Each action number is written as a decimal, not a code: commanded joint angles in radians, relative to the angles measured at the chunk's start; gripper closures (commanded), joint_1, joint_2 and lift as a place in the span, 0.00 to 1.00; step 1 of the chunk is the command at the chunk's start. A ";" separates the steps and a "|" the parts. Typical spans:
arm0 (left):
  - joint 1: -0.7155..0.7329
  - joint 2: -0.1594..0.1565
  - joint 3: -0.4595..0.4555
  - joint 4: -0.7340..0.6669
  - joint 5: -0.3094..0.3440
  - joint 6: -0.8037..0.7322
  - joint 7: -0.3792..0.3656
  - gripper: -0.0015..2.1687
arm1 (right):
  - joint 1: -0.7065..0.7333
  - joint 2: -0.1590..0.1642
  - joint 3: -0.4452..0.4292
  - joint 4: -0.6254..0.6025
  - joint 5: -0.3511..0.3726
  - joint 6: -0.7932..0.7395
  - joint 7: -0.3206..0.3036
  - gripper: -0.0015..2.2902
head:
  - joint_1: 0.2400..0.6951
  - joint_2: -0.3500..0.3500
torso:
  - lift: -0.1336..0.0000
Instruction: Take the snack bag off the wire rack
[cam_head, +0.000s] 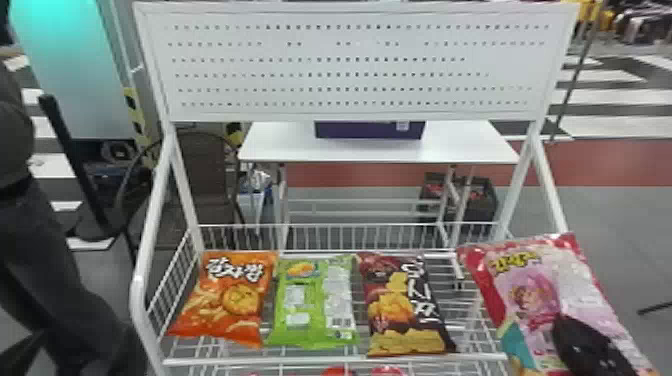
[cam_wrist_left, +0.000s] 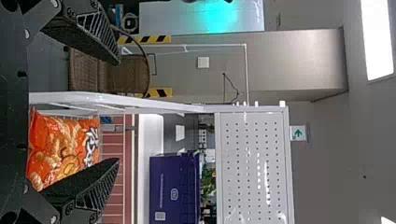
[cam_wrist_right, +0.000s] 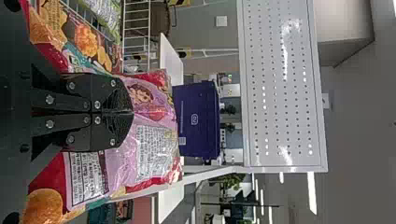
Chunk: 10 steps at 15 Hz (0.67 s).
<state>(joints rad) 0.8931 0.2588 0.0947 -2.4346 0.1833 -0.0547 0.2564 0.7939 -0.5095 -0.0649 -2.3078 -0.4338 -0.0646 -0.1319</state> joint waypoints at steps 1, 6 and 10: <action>0.001 0.005 0.026 0.005 0.028 -0.007 0.000 0.08 | 0.053 -0.001 -0.039 -0.038 0.000 0.000 0.000 0.93 | 0.57 0.50 | 1.00; 0.000 0.011 0.028 0.017 0.039 -0.020 -0.003 0.08 | 0.105 0.008 -0.067 -0.061 0.004 0.003 -0.005 0.93 | 0.57 0.50 | 1.00; 0.000 0.010 0.028 0.019 0.039 -0.020 -0.003 0.08 | 0.107 0.013 -0.069 -0.064 0.006 0.000 -0.005 0.93 | 0.57 0.50 | 1.00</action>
<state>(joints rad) 0.8928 0.2690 0.1218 -2.4159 0.2224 -0.0755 0.2535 0.9003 -0.4980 -0.1333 -2.3701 -0.4284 -0.0629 -0.1377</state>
